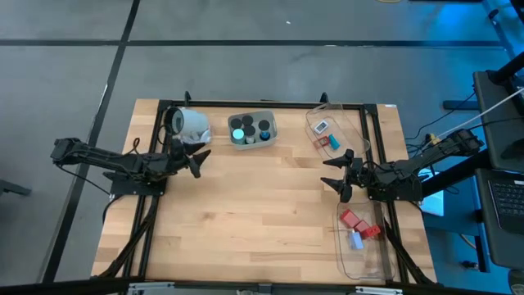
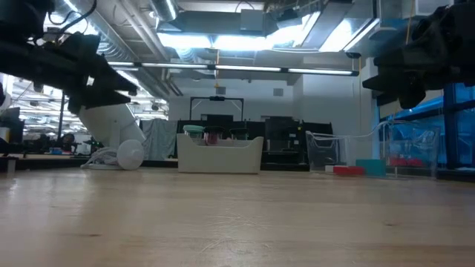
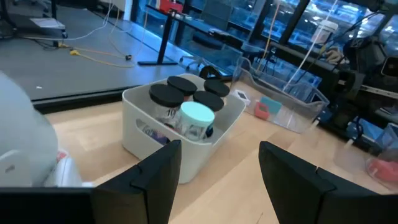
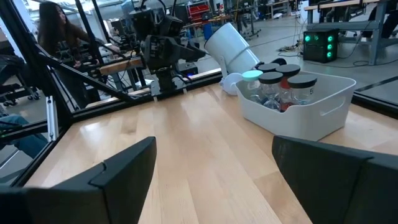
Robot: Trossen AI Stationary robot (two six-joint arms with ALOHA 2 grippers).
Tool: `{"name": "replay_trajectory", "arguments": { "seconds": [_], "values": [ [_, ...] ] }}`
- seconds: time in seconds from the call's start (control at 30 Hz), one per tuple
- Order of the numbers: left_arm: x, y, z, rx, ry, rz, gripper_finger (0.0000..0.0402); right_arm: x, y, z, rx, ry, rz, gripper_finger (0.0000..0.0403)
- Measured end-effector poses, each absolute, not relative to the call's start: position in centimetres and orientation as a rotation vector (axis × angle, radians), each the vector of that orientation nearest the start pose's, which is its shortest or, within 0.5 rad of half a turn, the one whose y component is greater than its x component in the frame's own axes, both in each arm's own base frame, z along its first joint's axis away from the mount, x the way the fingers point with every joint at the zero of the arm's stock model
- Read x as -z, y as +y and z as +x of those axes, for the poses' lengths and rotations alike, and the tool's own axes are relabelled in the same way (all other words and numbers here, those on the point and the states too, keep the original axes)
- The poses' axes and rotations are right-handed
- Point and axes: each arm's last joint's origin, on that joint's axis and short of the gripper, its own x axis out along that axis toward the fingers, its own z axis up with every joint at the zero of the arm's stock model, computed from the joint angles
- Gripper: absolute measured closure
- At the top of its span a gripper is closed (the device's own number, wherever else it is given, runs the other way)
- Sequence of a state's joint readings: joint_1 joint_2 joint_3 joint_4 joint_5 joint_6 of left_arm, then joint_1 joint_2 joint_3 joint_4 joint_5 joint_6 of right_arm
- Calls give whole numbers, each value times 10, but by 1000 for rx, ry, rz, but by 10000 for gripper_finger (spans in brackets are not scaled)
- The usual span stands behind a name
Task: Pick & Place Office items
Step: Return to Home Position
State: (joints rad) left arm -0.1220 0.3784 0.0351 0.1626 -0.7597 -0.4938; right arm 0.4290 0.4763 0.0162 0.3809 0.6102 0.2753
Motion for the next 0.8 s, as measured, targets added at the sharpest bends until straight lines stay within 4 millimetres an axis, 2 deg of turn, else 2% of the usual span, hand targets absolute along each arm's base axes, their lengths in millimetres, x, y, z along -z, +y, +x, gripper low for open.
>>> {"name": "replay_trajectory", "arguments": {
  "seconds": [0.1,0.5,0.8],
  "values": [
    [-153,6,111,-655,6,-398,190,-162,36,119,189,43,235,80],
    [-163,7,106,-636,-100,-454,190,-162,36,119,189,43,235,80],
    [-162,7,106,-636,-97,-455,190,-162,36,119,189,43,235,80]
  ]
}}
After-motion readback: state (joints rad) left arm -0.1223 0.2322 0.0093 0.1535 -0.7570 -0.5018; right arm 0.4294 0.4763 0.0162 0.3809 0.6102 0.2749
